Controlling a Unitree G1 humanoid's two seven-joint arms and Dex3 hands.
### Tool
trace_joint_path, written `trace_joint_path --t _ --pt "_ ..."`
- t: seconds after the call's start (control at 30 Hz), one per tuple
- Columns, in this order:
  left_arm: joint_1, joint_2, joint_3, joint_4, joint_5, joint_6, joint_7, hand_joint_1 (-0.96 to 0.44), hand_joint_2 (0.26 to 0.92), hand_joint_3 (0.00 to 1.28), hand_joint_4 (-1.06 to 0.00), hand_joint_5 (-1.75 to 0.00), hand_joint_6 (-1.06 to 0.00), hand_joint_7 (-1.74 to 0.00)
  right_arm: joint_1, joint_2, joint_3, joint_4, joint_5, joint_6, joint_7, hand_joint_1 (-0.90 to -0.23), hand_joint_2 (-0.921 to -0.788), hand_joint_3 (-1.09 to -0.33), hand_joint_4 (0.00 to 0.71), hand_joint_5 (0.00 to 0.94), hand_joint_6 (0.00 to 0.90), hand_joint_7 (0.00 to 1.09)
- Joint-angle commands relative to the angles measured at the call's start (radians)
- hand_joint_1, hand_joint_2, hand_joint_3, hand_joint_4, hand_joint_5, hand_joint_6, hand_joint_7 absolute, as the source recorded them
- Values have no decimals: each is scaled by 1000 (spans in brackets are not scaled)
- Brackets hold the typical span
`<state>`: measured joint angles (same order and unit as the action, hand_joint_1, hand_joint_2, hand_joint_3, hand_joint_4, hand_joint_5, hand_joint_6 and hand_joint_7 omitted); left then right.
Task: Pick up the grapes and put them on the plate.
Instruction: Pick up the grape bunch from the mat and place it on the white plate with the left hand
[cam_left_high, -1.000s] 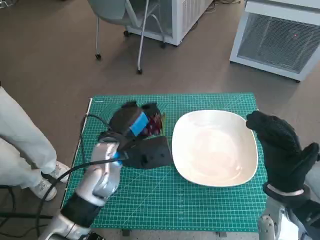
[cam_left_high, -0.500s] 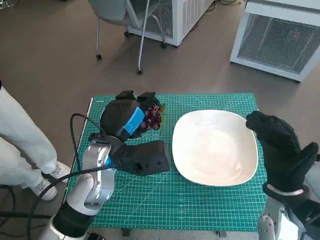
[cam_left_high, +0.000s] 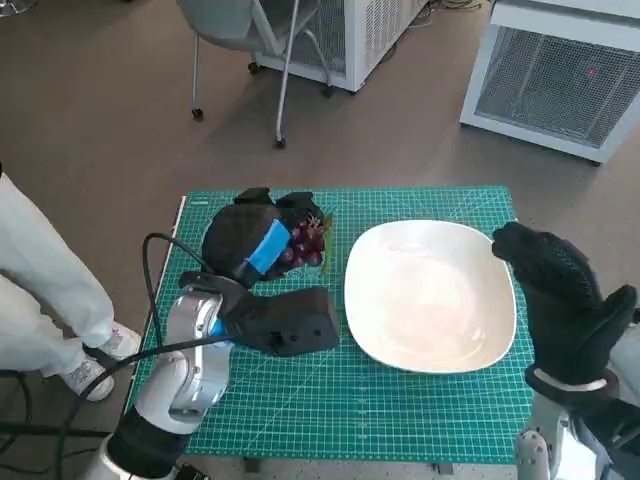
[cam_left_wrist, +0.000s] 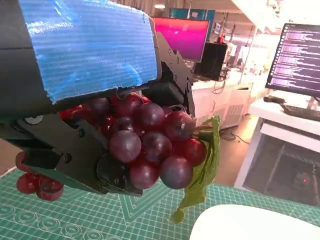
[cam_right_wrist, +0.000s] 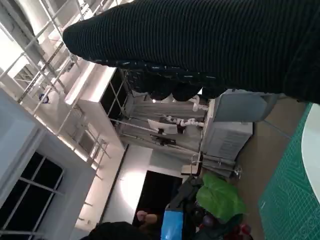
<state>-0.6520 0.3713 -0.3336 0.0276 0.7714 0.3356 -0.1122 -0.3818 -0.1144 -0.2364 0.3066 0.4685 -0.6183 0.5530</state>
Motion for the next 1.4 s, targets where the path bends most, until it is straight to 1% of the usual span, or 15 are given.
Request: trace_joint_path --t 0.03,0.27,0.4,0.63,0.73,0.83,0.97,1.1,1.27,1.4 --pt "-27 -32 -8 -21 3 5 -24 4 900 57 -725 -1281 -737 -896 13 2 -3 12 2 2 4 -407 -921 -595 453 438 230 862" --pt "-79 -84 -50 -44 38 27 -75 3 905 56 -712 -1297 -731 -901 19 4 -2 4 -7 2 -8 -406 -921 -595 453 438 230 861" --pt "-125 -121 -86 -37 54 14 -97 4 912 60 -683 -1332 -720 -909 27 5 0 -8 -15 2 -18 -405 -921 -597 453 437 229 863" --pt "-200 -170 -141 13 73 -22 -115 4 909 73 -673 -1308 -698 -976 40 1 -3 -20 -18 0 -26 -404 -921 -599 451 439 226 867" --pt "-233 -188 -158 49 72 -48 -109 3 908 82 -685 -1271 -663 -1037 45 -2 -6 -23 -15 2 -27 -403 -921 -599 451 439 226 868" --pt "-261 -204 -169 93 69 -80 -94 4 916 89 -679 -1281 -627 -1063 50 -3 -8 -27 -13 3 -29 -403 -921 -599 450 439 226 867" --pt "-293 -228 -181 155 64 -121 -70 3 919 114 -618 -1270 -598 -1176 57 -4 -11 -36 -14 2 -36 -404 -921 -598 449 439 227 866" --pt "-308 -246 -188 200 58 -160 -52 3 901 188 -560 -1304 -557 -1262 63 -4 -12 -47 -11 4 -40 -405 -921 -598 443 436 225 865" --pt "-306 -261 -185 239 44 -202 -37 5 914 142 -631 -1328 -562 -1137 70 -3 -17 -56 -9 4 -45 -407 -921 -597 439 432 220 864" --pt "-304 -265 -175 267 27 -231 -31 4 919 124 -667 -1301 -549 -1134 72 -1 -21 -56 -11 -1 -50 -407 -921 -596 438 430 218 864"
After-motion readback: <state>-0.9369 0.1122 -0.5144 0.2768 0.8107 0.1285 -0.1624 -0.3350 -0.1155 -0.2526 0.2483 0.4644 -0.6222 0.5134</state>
